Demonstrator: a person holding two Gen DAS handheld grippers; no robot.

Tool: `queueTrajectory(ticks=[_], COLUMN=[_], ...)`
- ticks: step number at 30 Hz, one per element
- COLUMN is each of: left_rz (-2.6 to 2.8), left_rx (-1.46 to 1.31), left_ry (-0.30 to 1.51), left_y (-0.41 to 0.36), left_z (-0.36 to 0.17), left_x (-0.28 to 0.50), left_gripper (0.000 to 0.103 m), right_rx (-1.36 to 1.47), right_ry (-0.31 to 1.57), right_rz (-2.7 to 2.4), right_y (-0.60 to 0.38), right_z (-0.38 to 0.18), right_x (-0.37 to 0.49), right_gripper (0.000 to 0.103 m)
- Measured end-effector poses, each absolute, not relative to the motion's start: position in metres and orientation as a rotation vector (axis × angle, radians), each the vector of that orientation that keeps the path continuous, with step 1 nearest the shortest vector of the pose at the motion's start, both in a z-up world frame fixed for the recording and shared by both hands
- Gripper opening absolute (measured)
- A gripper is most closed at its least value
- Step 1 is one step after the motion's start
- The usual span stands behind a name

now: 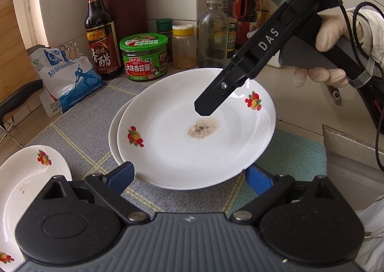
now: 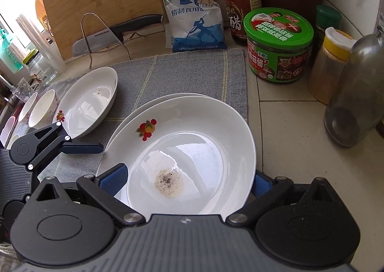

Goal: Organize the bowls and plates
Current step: 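Lower the stained plate onto the deep plate and open the right gripper, then withdraw the right gripper from the stacked plates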

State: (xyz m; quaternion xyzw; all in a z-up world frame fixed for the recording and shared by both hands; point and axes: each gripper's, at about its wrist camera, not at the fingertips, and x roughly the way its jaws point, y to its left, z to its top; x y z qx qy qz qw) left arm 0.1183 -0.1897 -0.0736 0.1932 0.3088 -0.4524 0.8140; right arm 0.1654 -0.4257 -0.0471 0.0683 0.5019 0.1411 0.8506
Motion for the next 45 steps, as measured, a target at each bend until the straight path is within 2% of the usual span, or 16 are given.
queueTrajectory(ticks=[11, 22, 37, 45], left_rz=[-0.916, -0.715, -0.308, -0.312], left_rx=[0.354, 0.291, 0.185, 0.157], left_ry=[0.635, 0.663, 0.829, 0.8], left_y=[-0.174, -0.132, -0.056, -0.058], left_z=[-0.06, -0.047, -0.092, -0.096], left_x=[0.107, 0.093, 0.122, 0.132], left_gripper=[0.099, 0.099, 0.099, 0.103], right_rx=[0.07, -0.039, -0.095, -0.124], right_ry=[1.045, 0.883, 0.858, 0.863], right_rz=[0.237, 0.246, 0.438, 0.471], right_y=[-0.417, -0.373, -0.292, -0.273], right_z=[-0.046, -0.025, -0.022, -0.025], right_x=[0.149, 0.124, 0.131, 0.146], right_gripper=[0.103, 0.103, 0.103, 0.103])
